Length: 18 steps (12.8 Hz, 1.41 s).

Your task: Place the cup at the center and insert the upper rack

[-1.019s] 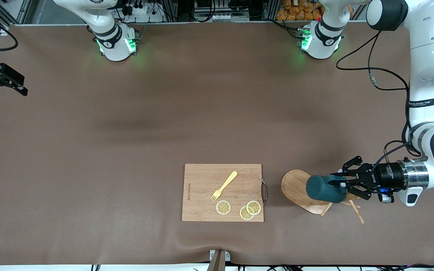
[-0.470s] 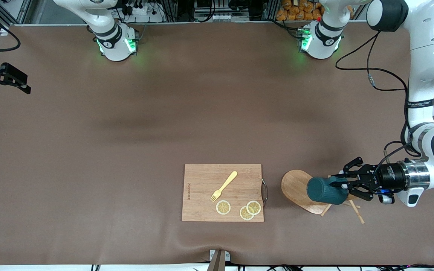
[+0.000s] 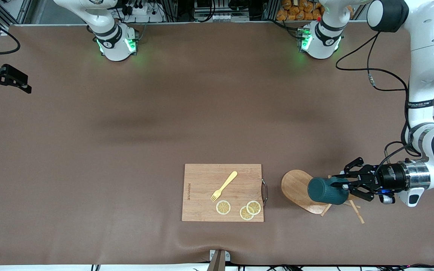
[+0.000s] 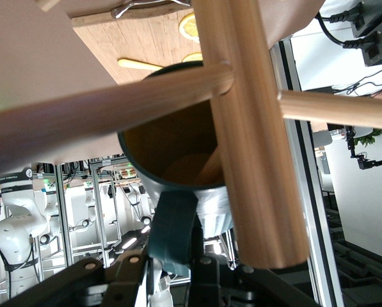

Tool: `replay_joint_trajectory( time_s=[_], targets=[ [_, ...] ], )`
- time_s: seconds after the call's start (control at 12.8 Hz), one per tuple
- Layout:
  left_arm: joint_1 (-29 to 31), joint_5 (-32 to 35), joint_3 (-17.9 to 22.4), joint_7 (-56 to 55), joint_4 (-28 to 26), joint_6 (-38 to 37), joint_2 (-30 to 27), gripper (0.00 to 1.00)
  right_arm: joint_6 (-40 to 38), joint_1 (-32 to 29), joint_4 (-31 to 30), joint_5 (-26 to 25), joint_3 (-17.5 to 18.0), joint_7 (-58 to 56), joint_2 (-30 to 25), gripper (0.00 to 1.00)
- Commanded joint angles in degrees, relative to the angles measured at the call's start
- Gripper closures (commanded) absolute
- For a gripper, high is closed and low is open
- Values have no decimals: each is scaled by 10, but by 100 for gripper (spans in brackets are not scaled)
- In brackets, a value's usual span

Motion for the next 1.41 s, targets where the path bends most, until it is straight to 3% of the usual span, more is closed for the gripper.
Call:
replay_joint_trajectory(
  time_s=[0.0,0.16,0.24,0.63,1.1,1.33],
  targets=[
    [5,-12,-5,9,1,-10,2,56,-12,-2,17,-8,3,-6,3,0],
    [5,-13,-5,5,2,-15,1,5,-9,0,21,-8,4,-5,5,0],
    [5,-13,-5,5,2,-21,0,0,-6,1,22,-9,4,-5,5,0],
    [23,-16,-8,-42,8,-64,-12,0,-6,2,28,-9,4,-5,5,0],
    [27,-1,-1,-102,8,-80,-87,0,-6,8,28,-9,6,-1,5,0],
    [21,99,-8,-93,6,-80,-152,0,-3,11,28,-11,6,0,5,0]
  ],
)
